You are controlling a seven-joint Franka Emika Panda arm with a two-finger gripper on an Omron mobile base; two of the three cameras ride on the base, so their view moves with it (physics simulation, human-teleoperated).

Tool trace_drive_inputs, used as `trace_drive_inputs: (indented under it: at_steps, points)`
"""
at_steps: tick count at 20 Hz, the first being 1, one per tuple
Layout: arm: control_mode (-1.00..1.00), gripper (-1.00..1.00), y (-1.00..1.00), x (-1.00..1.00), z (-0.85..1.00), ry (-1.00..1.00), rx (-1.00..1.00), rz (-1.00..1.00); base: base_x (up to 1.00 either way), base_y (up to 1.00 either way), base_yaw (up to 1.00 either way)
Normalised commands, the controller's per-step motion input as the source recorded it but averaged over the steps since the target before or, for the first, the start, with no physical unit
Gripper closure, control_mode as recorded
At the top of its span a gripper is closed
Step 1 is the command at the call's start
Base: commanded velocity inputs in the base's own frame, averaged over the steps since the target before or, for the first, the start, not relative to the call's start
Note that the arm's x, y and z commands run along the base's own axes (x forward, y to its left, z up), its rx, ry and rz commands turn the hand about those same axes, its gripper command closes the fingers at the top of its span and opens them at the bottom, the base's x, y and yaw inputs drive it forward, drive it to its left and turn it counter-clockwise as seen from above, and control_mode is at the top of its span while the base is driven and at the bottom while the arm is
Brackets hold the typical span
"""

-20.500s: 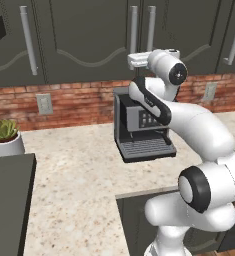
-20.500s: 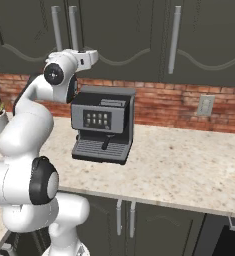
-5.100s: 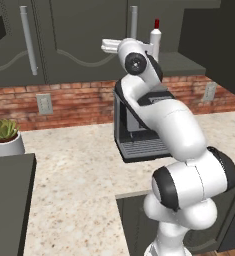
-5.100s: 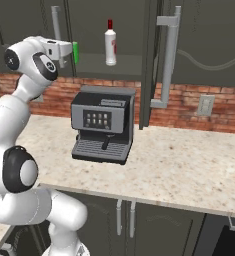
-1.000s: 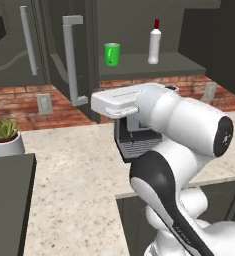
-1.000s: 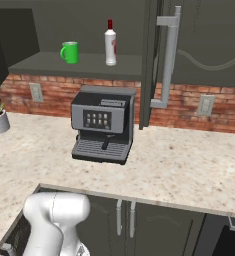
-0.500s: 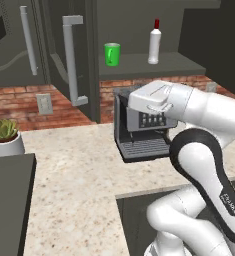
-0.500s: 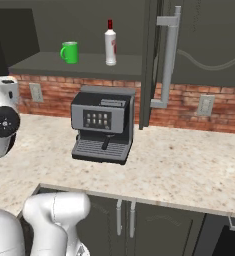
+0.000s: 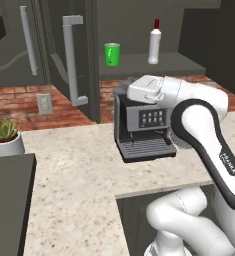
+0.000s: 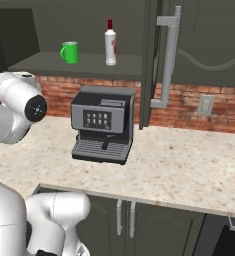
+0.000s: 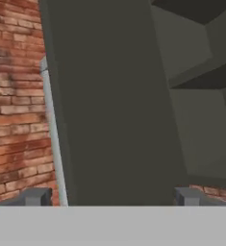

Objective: Open the cabinet directly in front. Then move the liquor and the mug to the dining counter with the jar on it.

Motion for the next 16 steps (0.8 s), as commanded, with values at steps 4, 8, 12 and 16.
trace_drive_inputs:
  at_steps: [4, 8, 12, 16]
  points:
    - [-1.00, -1.00, 0.26, 0.76, 0.00, 0.08, -0.02, 0.01, 0.00, 0.00, 0.00]
    - [-1.00, -1.00, 0.50, 0.55, 0.00, 0.04, -0.07, 0.00, 0.00, 0.00, 0.00]
    - [-1.00, -1.00, 0.98, -0.02, 0.00, 0.00, -0.17, 0.00, 0.00, 0.00, 0.00]
    - [-1.00, -1.00, 1.00, -0.23, -0.05, 0.00, -0.16, 0.02, 0.00, 0.00, 0.00]
